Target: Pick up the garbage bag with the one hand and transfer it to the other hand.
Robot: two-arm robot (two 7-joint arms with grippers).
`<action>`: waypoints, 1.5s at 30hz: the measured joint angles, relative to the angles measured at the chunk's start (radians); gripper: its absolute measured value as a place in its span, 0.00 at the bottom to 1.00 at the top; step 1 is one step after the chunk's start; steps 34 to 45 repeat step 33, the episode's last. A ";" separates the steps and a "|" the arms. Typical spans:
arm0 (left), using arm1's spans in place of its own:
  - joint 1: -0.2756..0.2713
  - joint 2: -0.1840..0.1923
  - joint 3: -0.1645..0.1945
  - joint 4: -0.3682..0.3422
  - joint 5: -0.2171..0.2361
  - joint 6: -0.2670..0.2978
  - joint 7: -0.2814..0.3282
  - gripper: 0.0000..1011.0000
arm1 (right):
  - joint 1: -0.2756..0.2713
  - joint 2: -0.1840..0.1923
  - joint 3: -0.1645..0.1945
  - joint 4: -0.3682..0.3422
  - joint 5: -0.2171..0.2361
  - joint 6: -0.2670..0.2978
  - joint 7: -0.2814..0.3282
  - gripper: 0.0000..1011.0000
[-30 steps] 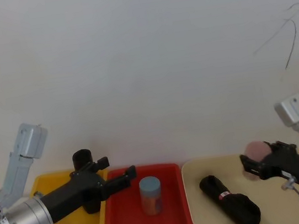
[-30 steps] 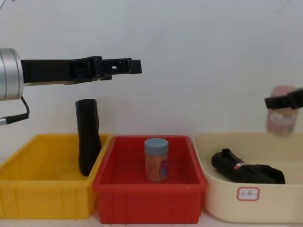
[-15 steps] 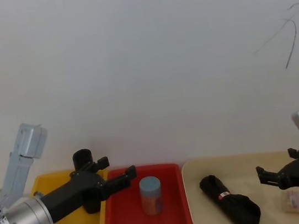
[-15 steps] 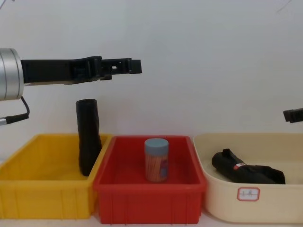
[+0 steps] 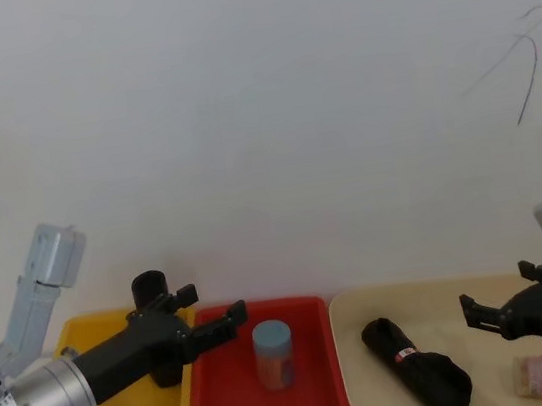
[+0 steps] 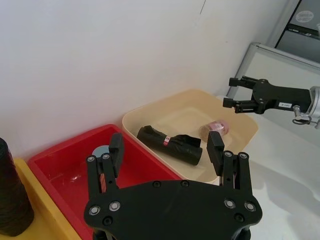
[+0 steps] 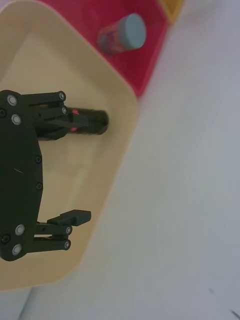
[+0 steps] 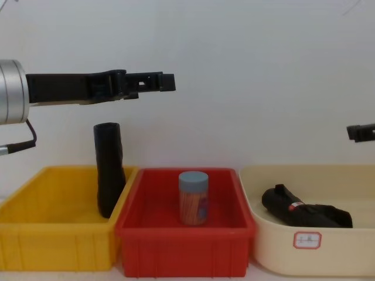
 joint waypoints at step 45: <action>0.000 0.000 0.000 0.000 0.000 0.000 0.000 0.99 | -0.205 -0.152 0.020 -0.176 0.022 -0.400 -0.032 0.99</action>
